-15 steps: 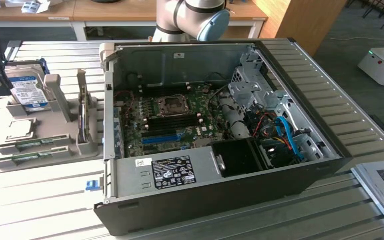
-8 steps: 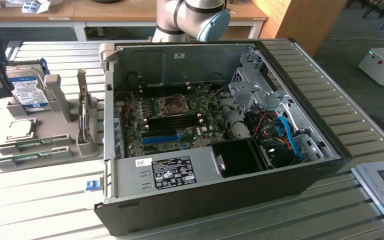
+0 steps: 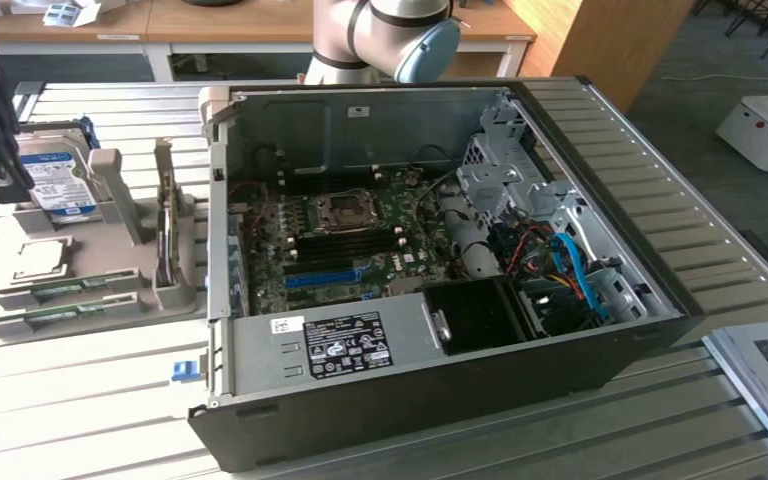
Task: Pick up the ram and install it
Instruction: 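Pick up the ram and move it above insertion slot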
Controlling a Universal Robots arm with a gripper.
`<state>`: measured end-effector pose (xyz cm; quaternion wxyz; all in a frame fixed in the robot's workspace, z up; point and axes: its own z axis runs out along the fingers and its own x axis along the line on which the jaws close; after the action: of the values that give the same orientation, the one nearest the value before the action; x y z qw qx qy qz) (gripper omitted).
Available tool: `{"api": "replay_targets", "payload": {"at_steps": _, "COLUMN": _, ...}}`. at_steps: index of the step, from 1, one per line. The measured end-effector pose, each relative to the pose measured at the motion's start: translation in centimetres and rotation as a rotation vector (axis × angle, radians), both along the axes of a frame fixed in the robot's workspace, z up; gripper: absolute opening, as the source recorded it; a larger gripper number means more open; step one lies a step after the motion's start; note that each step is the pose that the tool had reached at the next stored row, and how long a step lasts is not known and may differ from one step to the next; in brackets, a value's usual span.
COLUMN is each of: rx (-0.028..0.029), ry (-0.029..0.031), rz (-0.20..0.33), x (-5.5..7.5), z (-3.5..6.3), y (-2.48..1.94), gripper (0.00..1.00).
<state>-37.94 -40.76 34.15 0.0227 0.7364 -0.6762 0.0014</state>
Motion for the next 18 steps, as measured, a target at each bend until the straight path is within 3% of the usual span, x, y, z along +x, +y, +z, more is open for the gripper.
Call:
{"api": "replay_targets", "payload": {"at_steps": 10, "rx": 0.0001, "ry": -0.0005, "rz": 0.000, "x": 0.0, "z": -1.26, "y": 0.00, "gripper": 0.24}}
{"api": "replay_targets", "payload": {"at_steps": 18, "rx": 0.0021, "ry": -0.0014, "rz": 0.000, "x": 0.0, "z": -1.34, "y": 0.01, "gripper": 0.24}}
